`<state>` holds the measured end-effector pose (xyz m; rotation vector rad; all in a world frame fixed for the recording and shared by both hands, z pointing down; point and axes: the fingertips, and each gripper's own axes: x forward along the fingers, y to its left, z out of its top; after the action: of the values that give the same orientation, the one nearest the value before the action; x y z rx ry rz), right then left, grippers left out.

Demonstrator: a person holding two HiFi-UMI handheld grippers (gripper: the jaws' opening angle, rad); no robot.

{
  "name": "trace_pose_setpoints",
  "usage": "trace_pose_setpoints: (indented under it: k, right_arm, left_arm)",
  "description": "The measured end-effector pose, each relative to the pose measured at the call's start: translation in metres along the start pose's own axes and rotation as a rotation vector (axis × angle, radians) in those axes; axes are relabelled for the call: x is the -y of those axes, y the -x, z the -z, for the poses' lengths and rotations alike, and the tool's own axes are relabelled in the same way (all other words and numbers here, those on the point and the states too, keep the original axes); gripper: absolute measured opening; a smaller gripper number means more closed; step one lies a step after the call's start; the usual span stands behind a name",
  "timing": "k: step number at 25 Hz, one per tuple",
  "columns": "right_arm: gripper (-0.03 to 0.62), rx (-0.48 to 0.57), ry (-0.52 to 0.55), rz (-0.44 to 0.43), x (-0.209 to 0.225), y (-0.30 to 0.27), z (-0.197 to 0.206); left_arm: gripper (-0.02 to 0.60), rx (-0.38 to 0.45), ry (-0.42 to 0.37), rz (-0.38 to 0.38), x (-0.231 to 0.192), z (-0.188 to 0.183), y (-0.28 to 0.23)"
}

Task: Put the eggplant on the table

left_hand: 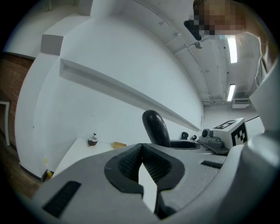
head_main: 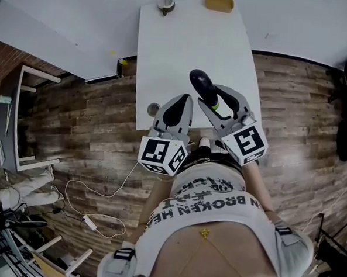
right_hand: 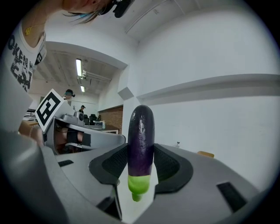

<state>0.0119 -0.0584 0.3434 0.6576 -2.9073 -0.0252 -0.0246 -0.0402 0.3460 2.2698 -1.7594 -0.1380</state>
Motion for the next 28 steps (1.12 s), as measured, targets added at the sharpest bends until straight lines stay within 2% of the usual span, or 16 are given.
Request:
trace_pose_setpoints:
  k: [6, 11, 16, 20, 28]
  right_arm:
    - [0.183, -0.024, -0.021, 0.004, 0.007, -0.009, 0.011]
    - [0.183, -0.056, -0.024, 0.048, 0.019, -0.019, 0.017]
    - [0.183, -0.074, -0.034, 0.133, 0.030, -0.031, 0.014]
    - [0.183, -0.078, -0.032, 0.170, 0.032, -0.048, 0.009]
    - [0.183, -0.106, -0.018, 0.210, 0.026, -0.082, 0.007]
  left_arm:
    - [0.006, -0.022, 0.008, -0.014, -0.009, 0.006, -0.002]
    - [0.006, -0.023, 0.014, -0.011, -0.029, 0.003, -0.009]
    - [0.006, -0.041, 0.014, 0.064, -0.042, -0.004, -0.022]
    - [0.006, -0.056, 0.002, 0.133, -0.054, -0.013, -0.033]
    - [0.006, -0.064, 0.028, 0.161, -0.093, -0.017, -0.031]
